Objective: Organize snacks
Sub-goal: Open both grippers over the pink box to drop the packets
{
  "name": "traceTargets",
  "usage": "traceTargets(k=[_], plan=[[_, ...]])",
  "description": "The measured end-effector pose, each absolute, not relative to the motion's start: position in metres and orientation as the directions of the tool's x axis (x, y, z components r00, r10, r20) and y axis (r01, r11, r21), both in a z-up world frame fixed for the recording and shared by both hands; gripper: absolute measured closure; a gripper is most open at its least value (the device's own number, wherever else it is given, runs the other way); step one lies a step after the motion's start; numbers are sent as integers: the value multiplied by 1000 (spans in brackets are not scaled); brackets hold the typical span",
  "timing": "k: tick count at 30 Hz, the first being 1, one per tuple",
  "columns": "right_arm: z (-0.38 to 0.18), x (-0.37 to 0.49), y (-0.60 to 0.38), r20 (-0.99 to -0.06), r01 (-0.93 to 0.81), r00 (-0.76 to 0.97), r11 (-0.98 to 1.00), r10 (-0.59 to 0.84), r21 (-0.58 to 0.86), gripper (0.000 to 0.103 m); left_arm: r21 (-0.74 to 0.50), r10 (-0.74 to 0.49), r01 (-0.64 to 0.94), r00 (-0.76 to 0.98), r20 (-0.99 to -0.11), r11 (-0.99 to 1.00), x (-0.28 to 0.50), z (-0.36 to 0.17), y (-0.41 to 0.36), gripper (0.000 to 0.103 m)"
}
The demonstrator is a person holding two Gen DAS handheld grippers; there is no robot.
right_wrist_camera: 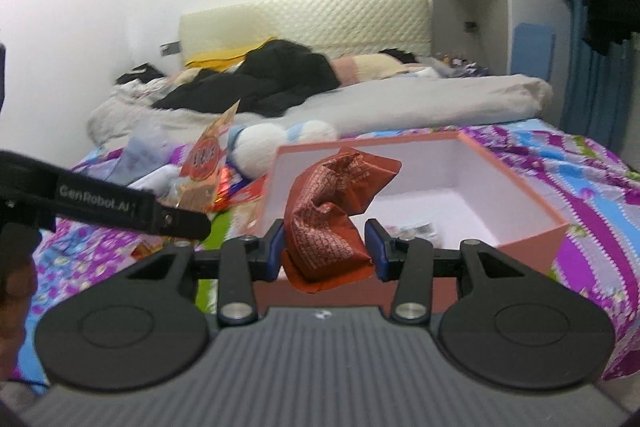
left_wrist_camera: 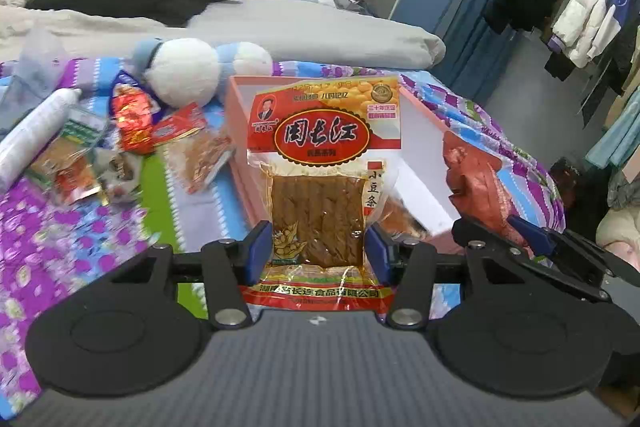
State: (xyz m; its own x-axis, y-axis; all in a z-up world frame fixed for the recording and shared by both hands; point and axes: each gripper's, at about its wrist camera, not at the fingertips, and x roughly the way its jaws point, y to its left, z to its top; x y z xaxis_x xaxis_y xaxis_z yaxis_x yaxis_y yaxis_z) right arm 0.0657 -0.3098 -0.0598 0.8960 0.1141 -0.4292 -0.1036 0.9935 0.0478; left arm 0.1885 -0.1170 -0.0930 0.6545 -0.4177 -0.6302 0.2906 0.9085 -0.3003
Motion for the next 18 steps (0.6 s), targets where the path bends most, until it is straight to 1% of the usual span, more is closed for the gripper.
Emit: traceTargets(k=[4, 7, 10, 13, 18], plan=[[-58, 85, -329, -421, -68, 903, 996, 86, 59, 57, -307, -438, 312, 636, -635, 899, 216, -93, -137, 46], [-56, 101, -341, -420, -73, 903, 995, 94, 66, 57, -303, -442, 322, 634, -635, 897, 237, -89, -148, 46], [-55, 110, -350, -423, -50, 903, 997, 68, 53, 57, -295, -434, 319, 629, -644, 900, 258, -88, -159, 46], [-57, 126, -361, -457, -37, 888, 997, 61, 61, 57, -287, -436, 330, 614, -658, 899, 277, -88, -171, 46], [-69, 158, -376, -541, -25, 838, 997, 64, 78, 57, -282, -421, 320, 568, -707, 905, 305, -97, -191, 46]])
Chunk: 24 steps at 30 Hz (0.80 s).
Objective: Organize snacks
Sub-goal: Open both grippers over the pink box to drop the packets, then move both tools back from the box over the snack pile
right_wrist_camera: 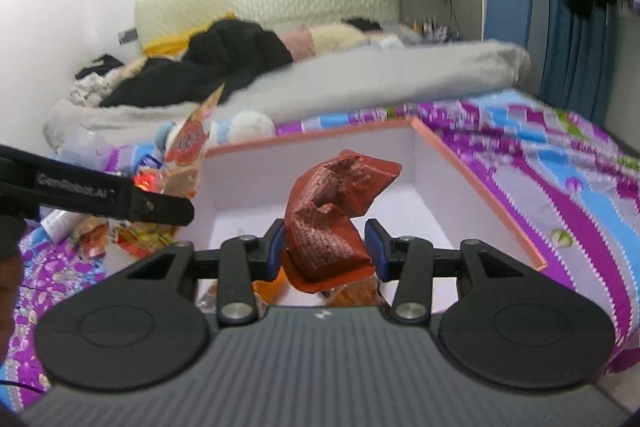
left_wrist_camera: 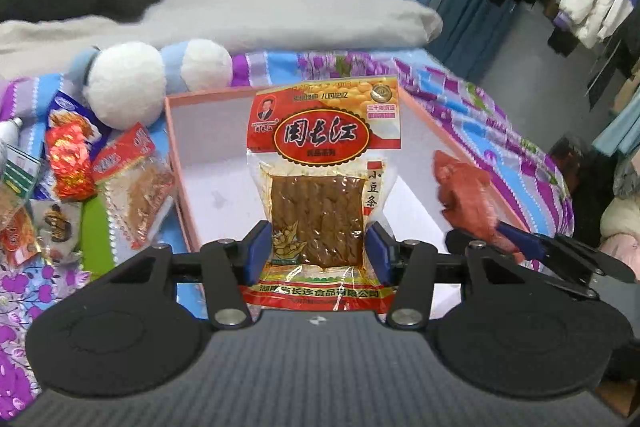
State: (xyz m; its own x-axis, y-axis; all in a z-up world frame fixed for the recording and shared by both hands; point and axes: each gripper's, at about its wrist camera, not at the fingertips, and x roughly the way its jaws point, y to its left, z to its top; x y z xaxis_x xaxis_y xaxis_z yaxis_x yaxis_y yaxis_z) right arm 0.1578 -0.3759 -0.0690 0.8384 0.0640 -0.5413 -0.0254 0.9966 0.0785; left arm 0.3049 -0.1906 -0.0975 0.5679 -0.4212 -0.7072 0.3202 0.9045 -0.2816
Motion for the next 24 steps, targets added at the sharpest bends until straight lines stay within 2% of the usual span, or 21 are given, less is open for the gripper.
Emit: traceTargets(k=[8, 12, 13, 15, 24], plan=[[-98, 193, -387, -655, -25, 751, 996, 79, 91, 56, -259, -378, 290, 505, -776, 921, 326, -122, -206, 45], [-103, 192, -393, -670, -14, 738, 995, 74, 95, 55, -258, -372, 284, 499, -783, 924, 326, -125, -204, 32], [-103, 192, -395, -674, -8, 735, 995, 76, 103, 49, -264, -376, 280, 503, -778, 923, 325, -124, -202, 30], [-101, 193, -399, -673, -2, 736, 994, 72, 105, 44, -273, -385, 281, 513, -767, 920, 324, -121, -199, 28], [-82, 179, -398, -620, -7, 781, 994, 74, 111, 44, -227, -376, 313, 593, -712, 922, 298, -92, -189, 28]])
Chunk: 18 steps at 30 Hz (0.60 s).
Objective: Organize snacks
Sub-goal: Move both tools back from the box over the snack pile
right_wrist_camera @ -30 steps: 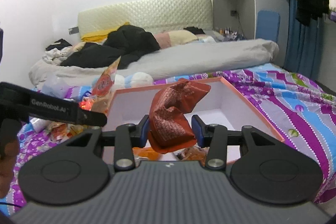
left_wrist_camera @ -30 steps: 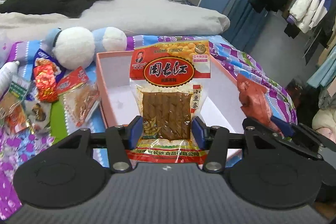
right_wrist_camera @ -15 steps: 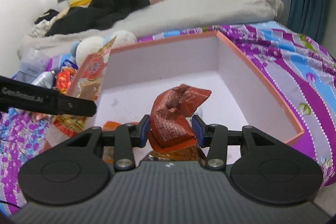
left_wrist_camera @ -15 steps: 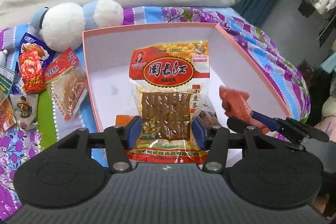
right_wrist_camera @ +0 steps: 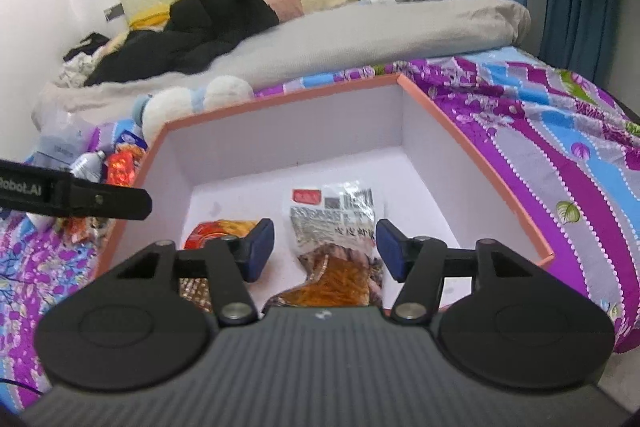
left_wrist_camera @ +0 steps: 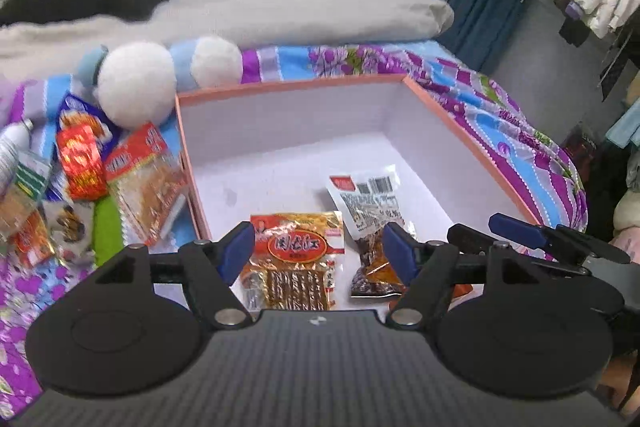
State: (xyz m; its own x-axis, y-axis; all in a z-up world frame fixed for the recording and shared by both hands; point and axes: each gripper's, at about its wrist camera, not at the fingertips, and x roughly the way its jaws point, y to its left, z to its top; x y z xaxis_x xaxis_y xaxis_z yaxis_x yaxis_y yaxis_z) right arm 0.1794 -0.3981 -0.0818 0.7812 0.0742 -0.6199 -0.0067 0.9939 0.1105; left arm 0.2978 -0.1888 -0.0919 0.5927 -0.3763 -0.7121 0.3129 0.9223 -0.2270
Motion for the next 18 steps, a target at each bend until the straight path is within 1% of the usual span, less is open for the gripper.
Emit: traceTargets(k=[4, 8, 18], plan=[[-72, 163, -391, -582, -21, 808, 992, 88, 121, 44, -200, -373, 328, 642, -670, 923, 276, -76, -181, 28], [-64, 145, -383, -547, -40, 830, 989, 111, 140, 44, -200, -380, 332, 675, -632, 922, 256, -64, -169, 28], [-56, 106, -359, -481, -102, 861, 982, 167, 158, 44, -212, -376, 311, 719, -585, 926, 213, -57, -136, 28]])
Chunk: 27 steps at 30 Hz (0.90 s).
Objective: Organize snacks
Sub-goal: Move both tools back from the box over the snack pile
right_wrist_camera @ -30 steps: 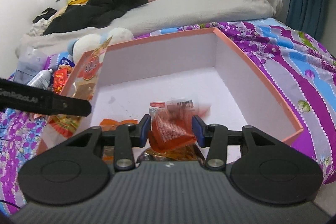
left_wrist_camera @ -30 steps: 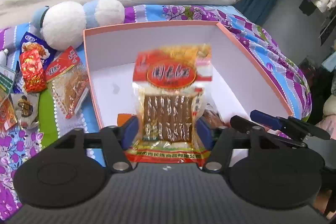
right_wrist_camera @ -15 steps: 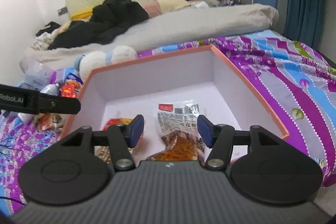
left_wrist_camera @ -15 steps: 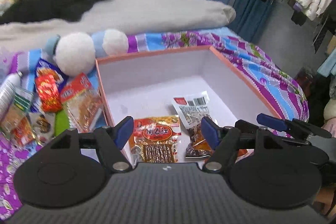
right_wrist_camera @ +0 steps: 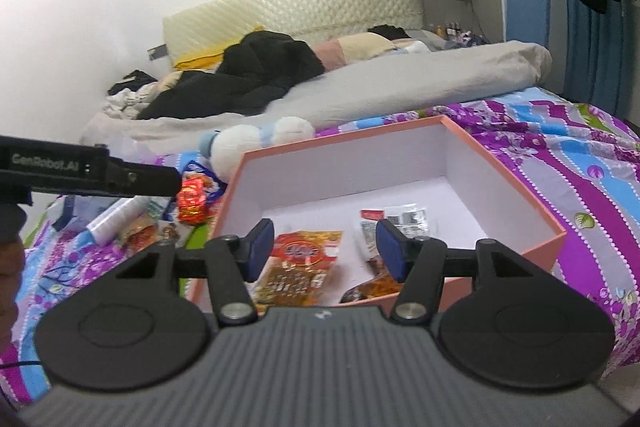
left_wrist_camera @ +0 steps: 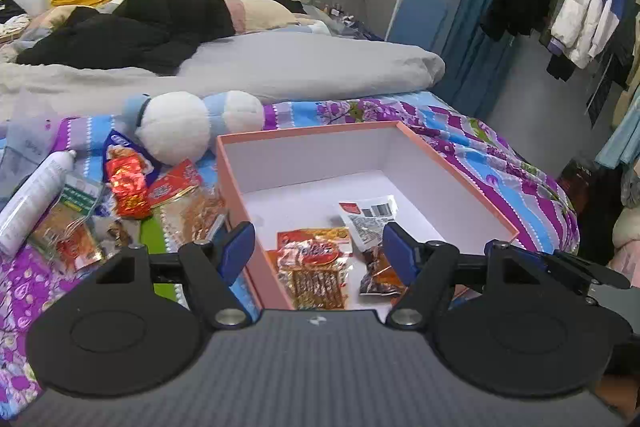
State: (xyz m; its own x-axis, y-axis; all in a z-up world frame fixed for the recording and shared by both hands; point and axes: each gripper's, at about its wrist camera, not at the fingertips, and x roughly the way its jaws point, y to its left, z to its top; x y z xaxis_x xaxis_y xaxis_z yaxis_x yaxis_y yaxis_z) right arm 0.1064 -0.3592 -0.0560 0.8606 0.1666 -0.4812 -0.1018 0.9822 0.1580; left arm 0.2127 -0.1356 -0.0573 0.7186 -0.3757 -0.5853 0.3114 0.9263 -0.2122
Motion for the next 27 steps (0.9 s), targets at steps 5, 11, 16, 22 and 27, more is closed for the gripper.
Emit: traceTargets(k=[5, 11, 16, 22, 27], plan=[[-56, 92, -347, -463, -122, 867, 980, 183, 158, 44, -211, -361, 293, 734, -575, 933, 192, -59, -118, 28], [-58, 76, -333, -455, -156, 865, 975, 212, 158, 44, -200, -342, 278, 741, -577, 939, 163, -66, -103, 28], [-67, 60, -318, -462, -190, 852, 968, 246, 166, 44, -229, -329, 237, 730, -599, 944, 136, -81, -86, 28], [-71, 39, -298, -468, -241, 835, 957, 290, 163, 44, -226, -327, 237, 715, -619, 945, 112, -90, -70, 28], [-72, 26, -286, -477, -256, 826, 954, 299, 155, 44, -238, -316, 212, 717, -621, 948, 98, -93, -55, 28]])
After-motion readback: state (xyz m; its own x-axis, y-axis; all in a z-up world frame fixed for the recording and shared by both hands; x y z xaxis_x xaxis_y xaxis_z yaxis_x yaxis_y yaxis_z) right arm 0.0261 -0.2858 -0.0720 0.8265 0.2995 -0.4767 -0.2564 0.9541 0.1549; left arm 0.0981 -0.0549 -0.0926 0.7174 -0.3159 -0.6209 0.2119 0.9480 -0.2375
